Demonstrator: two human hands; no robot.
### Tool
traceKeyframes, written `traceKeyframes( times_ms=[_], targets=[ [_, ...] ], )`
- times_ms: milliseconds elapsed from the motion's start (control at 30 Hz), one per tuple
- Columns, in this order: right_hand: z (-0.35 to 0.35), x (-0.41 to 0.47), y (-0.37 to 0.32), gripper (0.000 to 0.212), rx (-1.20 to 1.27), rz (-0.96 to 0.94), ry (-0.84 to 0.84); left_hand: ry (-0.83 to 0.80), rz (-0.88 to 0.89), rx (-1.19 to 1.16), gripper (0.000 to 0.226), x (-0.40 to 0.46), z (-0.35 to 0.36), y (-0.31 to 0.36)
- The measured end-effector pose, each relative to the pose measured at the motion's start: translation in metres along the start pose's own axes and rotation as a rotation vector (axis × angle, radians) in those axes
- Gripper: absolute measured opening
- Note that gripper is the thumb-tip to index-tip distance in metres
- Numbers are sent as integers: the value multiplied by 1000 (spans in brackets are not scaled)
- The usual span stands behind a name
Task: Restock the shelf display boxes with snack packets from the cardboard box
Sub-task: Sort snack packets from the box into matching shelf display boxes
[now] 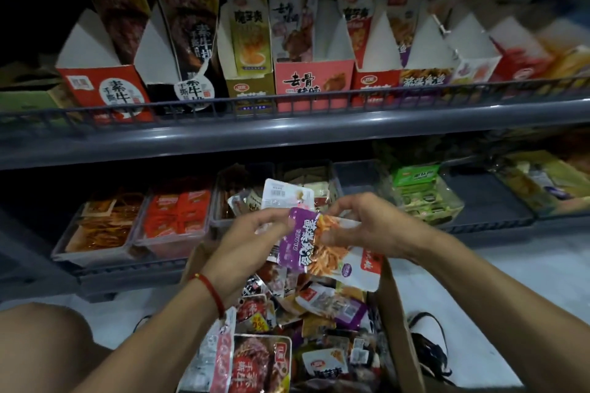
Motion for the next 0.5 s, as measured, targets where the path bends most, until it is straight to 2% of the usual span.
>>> traceKeyframes(
  times_ms=[67,200,300,367,500],
  targets=[
    [-8,-1,-2,31,55,-2,47,48,35,-55,26,-1,4,6],
    [-28,-8,7,39,444,14,121,118,33,-346,63,2,3,16],
    [-33,-16,19,31,642,34,146,140,4,-548,86,5,0,20],
    [-35,-20,25,26,689,46,194,104,-33,-597,81,7,7,20],
    [-50,-26,22,23,666,24,308,44,-71,-556,57,5,21,26]
  ],
)
Point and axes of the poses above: each hand's wrist, its own x-axis towards the middle knuckle, its own z-axis out of the palm, y = z × x, the point moved 10 cm from there along x, towards the middle knuckle, and after that the axes turned 2 degrees about y, right-handed, at the moved point
